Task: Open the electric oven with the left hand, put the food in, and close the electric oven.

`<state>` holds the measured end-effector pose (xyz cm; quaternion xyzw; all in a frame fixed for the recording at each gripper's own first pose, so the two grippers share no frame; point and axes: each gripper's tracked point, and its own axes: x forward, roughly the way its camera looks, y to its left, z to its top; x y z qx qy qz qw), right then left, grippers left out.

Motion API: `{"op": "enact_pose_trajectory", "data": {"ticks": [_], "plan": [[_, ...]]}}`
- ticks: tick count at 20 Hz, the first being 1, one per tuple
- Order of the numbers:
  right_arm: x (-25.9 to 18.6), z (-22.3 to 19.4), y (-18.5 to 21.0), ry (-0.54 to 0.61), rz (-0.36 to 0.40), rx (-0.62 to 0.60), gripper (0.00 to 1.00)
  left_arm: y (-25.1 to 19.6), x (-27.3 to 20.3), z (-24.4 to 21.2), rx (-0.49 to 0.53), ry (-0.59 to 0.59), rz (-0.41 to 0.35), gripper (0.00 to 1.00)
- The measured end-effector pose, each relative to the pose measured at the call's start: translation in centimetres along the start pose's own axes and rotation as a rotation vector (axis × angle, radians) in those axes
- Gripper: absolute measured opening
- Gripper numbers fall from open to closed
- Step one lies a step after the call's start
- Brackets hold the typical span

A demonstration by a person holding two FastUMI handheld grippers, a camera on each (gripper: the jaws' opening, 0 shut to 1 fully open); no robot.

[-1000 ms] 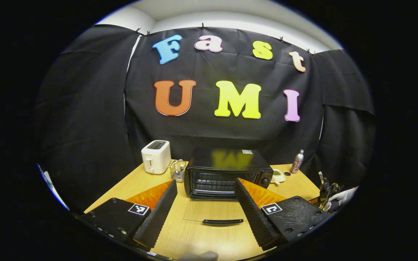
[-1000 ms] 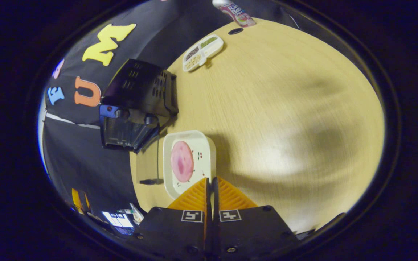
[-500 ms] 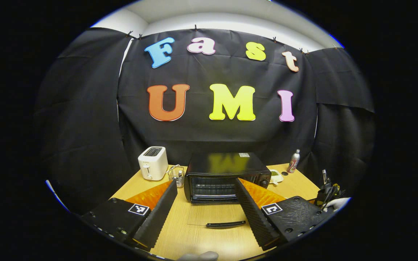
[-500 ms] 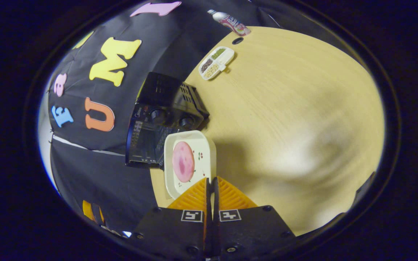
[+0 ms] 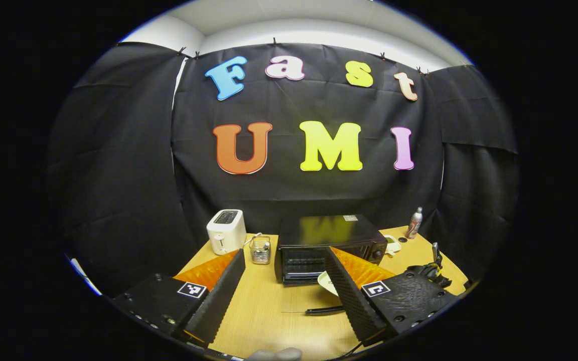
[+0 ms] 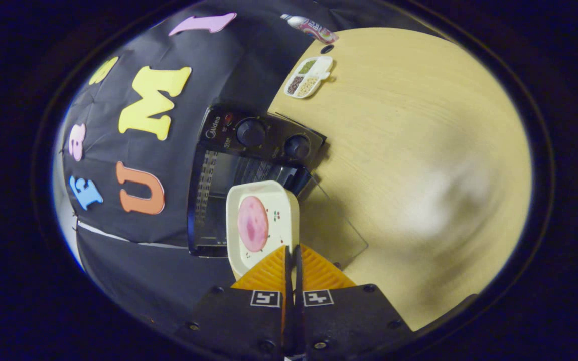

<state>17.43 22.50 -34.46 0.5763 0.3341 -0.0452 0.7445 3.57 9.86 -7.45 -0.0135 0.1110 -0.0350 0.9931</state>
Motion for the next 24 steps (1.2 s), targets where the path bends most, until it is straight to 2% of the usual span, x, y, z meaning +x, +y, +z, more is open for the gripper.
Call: {"op": "enact_pose_trajectory", "data": {"ticks": [1, 5, 6, 7, 11, 14, 16, 17, 18, 19, 21, 23, 24], "plan": [[1.1, -0.4, 0.6, -0.002, -0.001, 0.009, 0.04, 0.5, -0.1, 0.0, -0.002, 0.008, 0.009, 0.96], [4.8, -0.5, 3.1, -0.011, 0.020, 0.025, 0.04, 2.3, -0.8, -0.3, 0.000, 0.017, 0.050, 0.96], [5.5, 0.0, 3.3, -0.028, 0.010, 0.024, 0.00, 2.6, -0.9, -0.4, 0.001, 0.018, 0.061, 0.96], [5.9, 0.5, 3.6, -0.041, 0.009, 0.027, 0.03, 3.0, -0.9, -0.3, 0.001, 0.022, 0.069, 0.96], [7.9, 2.5, 4.7, -0.117, 0.010, 0.029, 0.04, 4.0, -0.8, -0.4, -0.002, 0.034, 0.103, 0.96], [9.0, 2.5, 6.4, -0.107, 0.077, 0.008, 0.05, 4.2, -0.8, -0.8, 0.001, 0.042, 0.117, 0.96], [8.7, 2.9, 7.6, -0.118, 0.133, -0.013, 0.11, 4.2, -0.9, -0.7, -0.005, 0.043, 0.120, 0.96], [9.0, 3.3, 8.4, -0.132, 0.162, -0.022, 0.07, 4.2, -0.9, -0.5, -0.005, 0.038, 0.124, 0.96], [7.9, 3.4, 8.6, -0.129, 0.164, -0.037, 0.14, 4.2, -0.9, -0.6, -0.008, 0.037, 0.125, 0.96], [8.0, 3.5, 8.7, -0.122, 0.161, -0.060, 0.34, 4.0, -0.8, -0.5, -0.009, 0.033, 0.122, 0.96], [7.1, 4.1, 8.5, -0.128, 0.152, -0.092, 0.51, 3.8, -0.8, -0.6, -0.011, 0.032, 0.119, 0.96], [6.2, 4.6, 7.8, -0.126, 0.128, -0.134, 0.58, 3.5, -0.7, -0.7, -0.020, 0.025, 0.114, 0.96], [5.7, 4.7, 7.5, -0.119, 0.116, -0.154, 0.52, 3.4, -0.8, -0.8, -0.021, 0.021, 0.113, 0.96]]}}
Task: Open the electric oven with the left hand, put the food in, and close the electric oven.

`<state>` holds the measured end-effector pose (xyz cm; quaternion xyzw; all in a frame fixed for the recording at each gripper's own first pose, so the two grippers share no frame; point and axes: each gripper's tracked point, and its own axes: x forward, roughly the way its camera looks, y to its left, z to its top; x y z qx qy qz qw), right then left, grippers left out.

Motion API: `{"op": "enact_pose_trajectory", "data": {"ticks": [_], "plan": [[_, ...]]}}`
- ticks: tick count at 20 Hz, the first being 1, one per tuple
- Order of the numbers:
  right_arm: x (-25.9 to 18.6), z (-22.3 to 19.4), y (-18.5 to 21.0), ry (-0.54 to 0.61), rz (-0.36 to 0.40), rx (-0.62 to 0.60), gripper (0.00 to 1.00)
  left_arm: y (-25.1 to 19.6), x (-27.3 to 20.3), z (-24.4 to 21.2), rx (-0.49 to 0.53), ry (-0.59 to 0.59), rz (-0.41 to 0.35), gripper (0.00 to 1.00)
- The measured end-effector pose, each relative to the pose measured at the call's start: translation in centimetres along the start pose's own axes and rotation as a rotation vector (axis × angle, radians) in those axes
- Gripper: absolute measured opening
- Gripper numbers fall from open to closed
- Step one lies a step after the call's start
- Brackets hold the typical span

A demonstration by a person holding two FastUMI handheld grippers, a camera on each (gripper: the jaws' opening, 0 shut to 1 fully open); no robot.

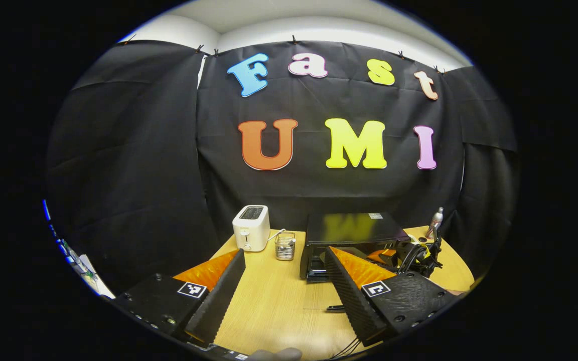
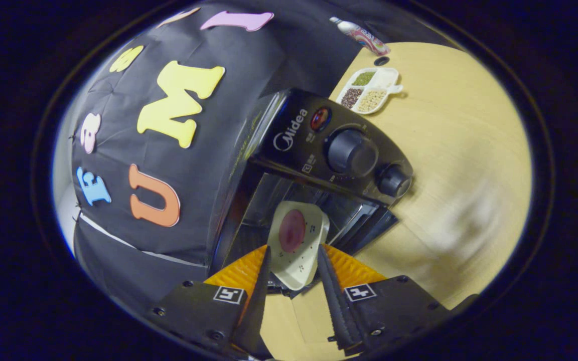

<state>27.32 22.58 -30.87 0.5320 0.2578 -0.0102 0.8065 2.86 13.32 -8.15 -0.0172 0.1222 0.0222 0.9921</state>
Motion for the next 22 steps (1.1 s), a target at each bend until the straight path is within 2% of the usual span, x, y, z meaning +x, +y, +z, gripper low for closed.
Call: {"op": "enact_pose_trajectory", "data": {"ticks": [2, 4, 6, 8, 13, 15, 17, 22], "plan": [[-1.3, 0.2, -0.2, 0.023, -0.007, -0.015, 0.70, -0.4, 0.1, -0.1, -0.001, -0.001, -0.008, 0.96], [-2.8, 0.7, -0.5, 0.019, -0.014, -0.052, 0.73, -0.9, 0.0, -0.1, 0.007, -0.015, -0.018, 0.96], [-4.9, 1.3, -0.8, 0.009, -0.027, -0.102, 0.94, -1.4, 0.1, -0.5, 0.015, -0.024, -0.030, 0.96], [-7.2, 2.0, -1.5, -0.002, -0.053, -0.171, 0.89, -1.9, 0.1, -1.0, 0.013, -0.026, -0.043, 0.96], [-13.4, 4.6, -3.8, -0.060, -0.118, -0.353, 0.92, -3.7, 1.0, -3.4, 0.000, -0.015, -0.092, 0.96], [-15.7, 5.9, -5.0, -0.093, -0.150, -0.443, 0.90, -4.6, 1.5, -5.0, -0.008, 0.006, -0.110, 0.96], [-18.0, 7.4, -6.1, -0.130, -0.187, -0.539, 0.94, -5.6, 2.2, -6.7, -0.006, 0.040, -0.120, 0.97], [-22.9, 10.1, -7.4, -0.218, -0.268, -0.764, 0.95, -8.9, 3.8, -11.2, 0.011, 0.095, -0.164, 0.96]]}}
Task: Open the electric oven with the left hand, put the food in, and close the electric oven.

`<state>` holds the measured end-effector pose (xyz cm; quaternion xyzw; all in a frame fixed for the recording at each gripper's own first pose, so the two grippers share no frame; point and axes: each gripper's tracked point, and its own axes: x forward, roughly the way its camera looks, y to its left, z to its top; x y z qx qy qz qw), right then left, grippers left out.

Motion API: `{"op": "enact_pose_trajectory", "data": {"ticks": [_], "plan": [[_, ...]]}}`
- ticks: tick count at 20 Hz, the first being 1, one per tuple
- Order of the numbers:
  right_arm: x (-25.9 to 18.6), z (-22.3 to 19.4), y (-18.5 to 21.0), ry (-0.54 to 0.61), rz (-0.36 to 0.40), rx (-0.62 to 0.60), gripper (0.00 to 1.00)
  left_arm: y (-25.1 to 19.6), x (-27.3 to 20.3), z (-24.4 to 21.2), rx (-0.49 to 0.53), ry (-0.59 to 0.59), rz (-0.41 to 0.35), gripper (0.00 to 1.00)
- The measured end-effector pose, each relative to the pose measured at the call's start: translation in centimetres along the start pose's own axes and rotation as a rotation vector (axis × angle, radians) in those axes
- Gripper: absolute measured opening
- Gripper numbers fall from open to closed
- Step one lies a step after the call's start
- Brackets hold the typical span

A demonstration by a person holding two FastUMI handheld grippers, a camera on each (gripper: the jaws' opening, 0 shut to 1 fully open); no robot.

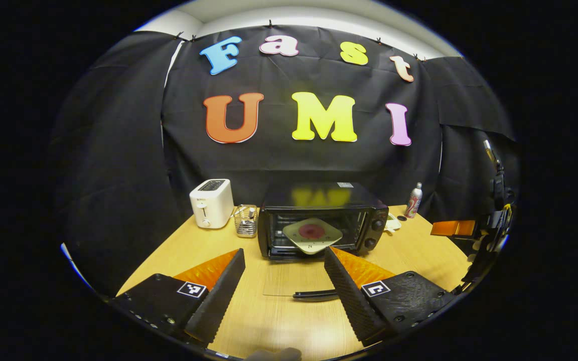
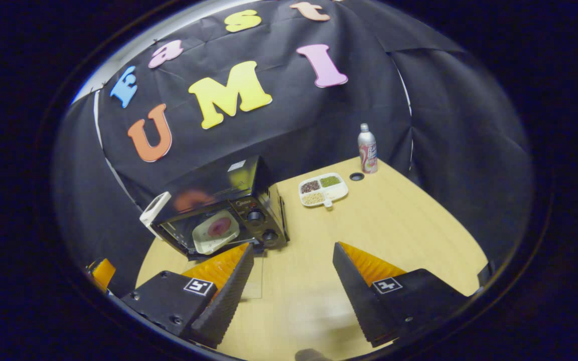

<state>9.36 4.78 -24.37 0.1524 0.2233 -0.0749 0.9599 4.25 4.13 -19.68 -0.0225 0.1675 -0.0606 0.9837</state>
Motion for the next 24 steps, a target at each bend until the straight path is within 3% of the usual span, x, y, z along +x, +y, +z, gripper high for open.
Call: {"op": "enact_pose_trajectory", "data": {"ticks": [2, 3, 4, 5, 7, 14, 15, 16, 18, 24], "plan": [[-1.7, 1.3, -0.7, -0.050, -0.018, -0.079, 1.00, -2.0, 0.9, -2.3, -0.007, 0.027, -0.028, 0.97], [-2.5, 1.7, -1.1, -0.070, -0.028, -0.121, 0.95, -2.7, 1.4, -3.7, -0.003, 0.052, -0.036, 0.97], [-3.3, 2.2, -1.2, -0.089, -0.028, -0.153, 1.00, -3.3, 1.7, -4.9, 0.000, 0.075, -0.045, 0.97], [-3.8, 2.6, -1.3, -0.103, -0.034, -0.185, 0.95, -3.6, 2.0, -6.2, 0.004, 0.098, -0.059, 0.97], [-4.7, 3.2, -1.4, -0.119, -0.036, -0.223, 0.96, -4.9, 2.7, -8.4, 0.010, 0.139, -0.080, 0.97], [-7.3, 4.3, -1.0, -0.132, -0.033, -0.268, 0.95, -7.5, 5.3, -15.6, -0.019, 0.273, -0.113, 0.97], [-7.6, 4.3, -0.9, -0.132, -0.034, -0.266, 1.00, -7.6, 5.7, -16.3, -0.021, 0.286, -0.111, 0.97], [-7.8, 4.4, -1.0, -0.134, -0.037, -0.265, 0.96, -7.5, 6.2, -17.0, -0.017, 0.304, -0.107, 0.96], [-7.8, 4.4, -1.7, -0.135, -0.054, -0.267, 0.97, -7.7, 7.0, -18.5, -0.013, 0.340, -0.101, 0.97], [-8.2, 4.5, -2.8, -0.133, -0.091, -0.285, 0.97, -8.1, 9.3, -20.0, 0.018, 0.361, -0.092, 0.97]]}}
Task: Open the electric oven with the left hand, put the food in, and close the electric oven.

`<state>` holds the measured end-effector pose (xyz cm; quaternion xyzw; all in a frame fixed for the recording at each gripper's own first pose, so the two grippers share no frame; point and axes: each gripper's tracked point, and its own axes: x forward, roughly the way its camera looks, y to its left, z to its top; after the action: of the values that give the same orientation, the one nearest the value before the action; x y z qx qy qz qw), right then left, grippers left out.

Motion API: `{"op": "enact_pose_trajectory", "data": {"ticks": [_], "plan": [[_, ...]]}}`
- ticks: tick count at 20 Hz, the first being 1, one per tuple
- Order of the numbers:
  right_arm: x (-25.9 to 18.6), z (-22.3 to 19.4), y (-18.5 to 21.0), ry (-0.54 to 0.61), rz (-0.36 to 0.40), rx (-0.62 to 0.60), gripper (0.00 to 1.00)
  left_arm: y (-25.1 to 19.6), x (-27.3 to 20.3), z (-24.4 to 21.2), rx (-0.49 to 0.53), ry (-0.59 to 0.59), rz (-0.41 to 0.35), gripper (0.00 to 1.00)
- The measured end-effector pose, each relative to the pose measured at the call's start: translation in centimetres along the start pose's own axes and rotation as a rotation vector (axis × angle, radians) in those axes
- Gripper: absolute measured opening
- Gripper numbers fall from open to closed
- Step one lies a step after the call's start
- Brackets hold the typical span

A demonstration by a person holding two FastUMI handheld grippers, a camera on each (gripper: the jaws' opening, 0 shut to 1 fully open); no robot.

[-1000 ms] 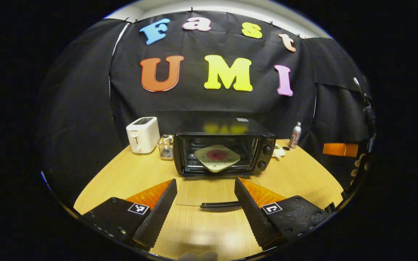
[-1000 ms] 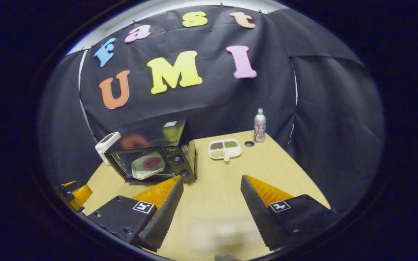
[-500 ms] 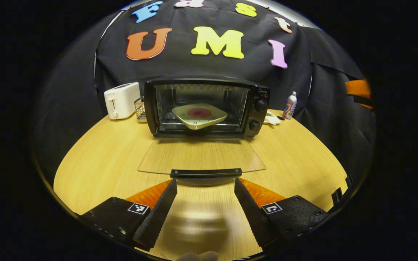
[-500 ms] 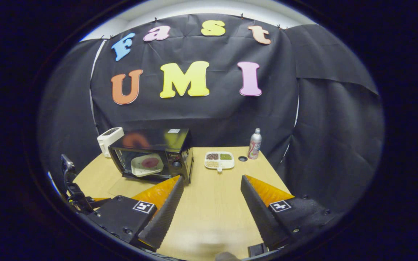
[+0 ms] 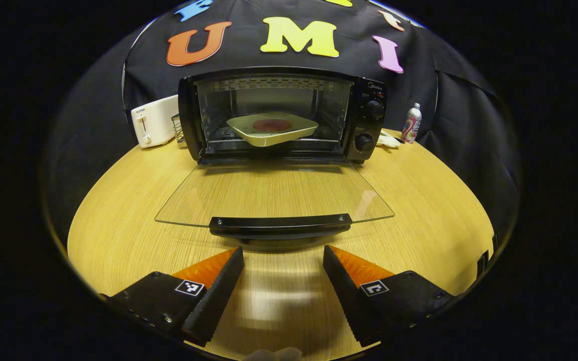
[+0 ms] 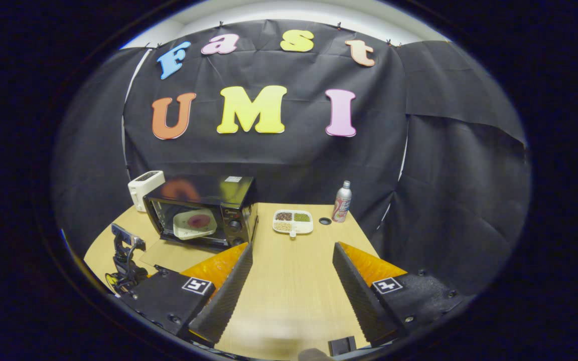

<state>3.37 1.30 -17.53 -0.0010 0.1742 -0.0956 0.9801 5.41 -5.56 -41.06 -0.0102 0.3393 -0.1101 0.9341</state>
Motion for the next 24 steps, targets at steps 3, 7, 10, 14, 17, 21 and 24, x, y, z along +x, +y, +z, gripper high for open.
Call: {"op": "enact_pose_trajectory", "data": {"ticks": [3, 7, 10, 14, 17, 21, 24], "plan": [[0.0, 0.0, -0.2, 0.007, -0.006, -0.007, 0.97, 0.4, 1.1, -0.1, 0.008, 0.011, 0.021, 0.97], [0.3, 0.1, -0.1, 0.014, -0.001, -0.010, 1.00, 0.4, 1.2, 0.1, 0.009, 0.011, 0.033, 0.98], [0.8, 0.7, 0.3, 0.012, 0.015, -0.002, 0.97, 0.3, 0.6, 0.8, 0.018, 0.002, 0.032, 0.98], [2.0, 1.4, 1.4, 0.003, 0.045, 0.007, 0.97, 0.5, -0.5, 3.4, 0.019, -0.027, 0.027, 0.99], [2.2, 1.7, 1.7, -0.002, 0.060, 0.017, 0.98, 0.8, -0.9, 6.7, 0.020, -0.074, 0.031, 0.99], [2.6, 2.1, 1.5, -0.004, 0.066, 0.033, 1.00, 1.5, -0.9, 11.4, 0.005, -0.138, 0.038, 0.98], [2.8, 2.1, 1.2, 0.001, 0.063, 0.026, 0.97, 2.1, 0.0, 13.7, -0.009, -0.168, 0.054, 0.98]]}}
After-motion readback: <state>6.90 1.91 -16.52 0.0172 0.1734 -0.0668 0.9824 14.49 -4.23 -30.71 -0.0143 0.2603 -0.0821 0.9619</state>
